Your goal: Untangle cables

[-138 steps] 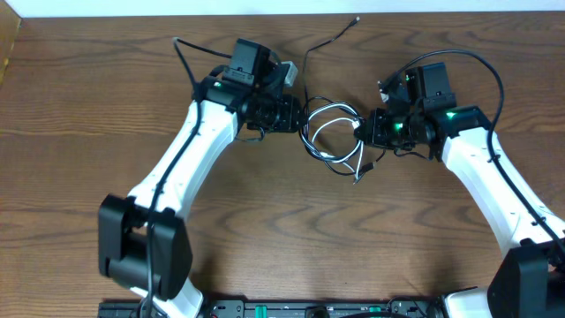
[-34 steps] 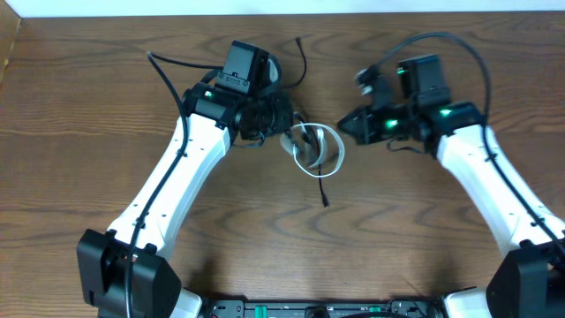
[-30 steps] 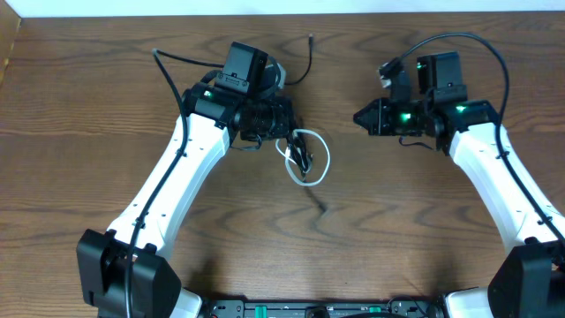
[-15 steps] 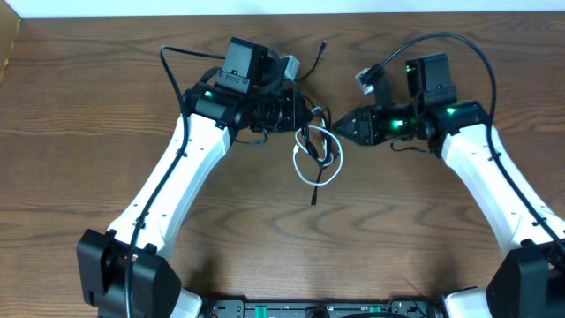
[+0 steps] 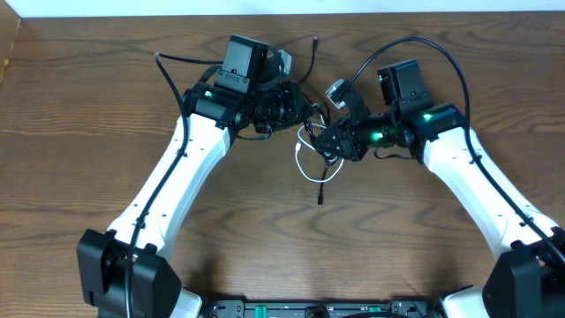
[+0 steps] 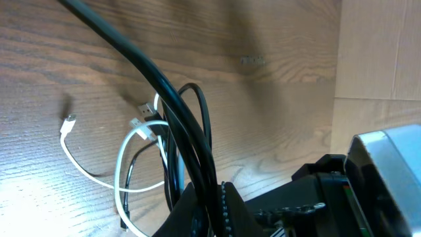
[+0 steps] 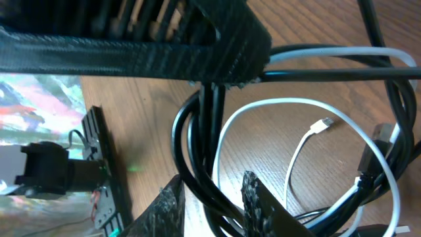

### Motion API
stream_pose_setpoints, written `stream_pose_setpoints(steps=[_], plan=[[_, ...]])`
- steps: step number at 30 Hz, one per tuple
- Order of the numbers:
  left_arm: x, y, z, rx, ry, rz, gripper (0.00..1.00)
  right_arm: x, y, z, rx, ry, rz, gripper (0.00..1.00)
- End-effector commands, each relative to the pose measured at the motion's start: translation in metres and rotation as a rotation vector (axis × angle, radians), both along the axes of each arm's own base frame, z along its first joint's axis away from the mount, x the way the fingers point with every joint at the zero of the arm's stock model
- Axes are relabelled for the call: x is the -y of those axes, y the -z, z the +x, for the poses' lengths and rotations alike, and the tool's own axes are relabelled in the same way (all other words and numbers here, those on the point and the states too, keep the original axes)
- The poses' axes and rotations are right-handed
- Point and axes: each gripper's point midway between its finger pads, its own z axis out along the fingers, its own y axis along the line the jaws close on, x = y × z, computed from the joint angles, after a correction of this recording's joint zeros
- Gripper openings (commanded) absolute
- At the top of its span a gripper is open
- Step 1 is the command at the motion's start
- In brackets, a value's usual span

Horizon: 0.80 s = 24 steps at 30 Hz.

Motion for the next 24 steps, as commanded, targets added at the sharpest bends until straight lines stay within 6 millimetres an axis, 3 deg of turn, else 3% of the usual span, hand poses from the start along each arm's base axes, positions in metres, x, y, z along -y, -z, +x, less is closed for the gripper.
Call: stream_pose_setpoints(steps=[1,14,24], plan=[[0.0,-0.001,0.001,-0.005,-0.009,-0.005,0.07,-0.001,0.001,0.004,0.055,-0.028,-0.018,0.23],[0.01,-0.007,-0.013,-0.05,0.055,-0.072,0.07,0.001,0.003,0.008,0.135,-0.061,-0.04,0.25],[0.002,0.008,-0.036,-0.145,0.084,-0.019,0.08,0.003,0.005,0.01,0.145,-0.052,-0.061,0.18]])
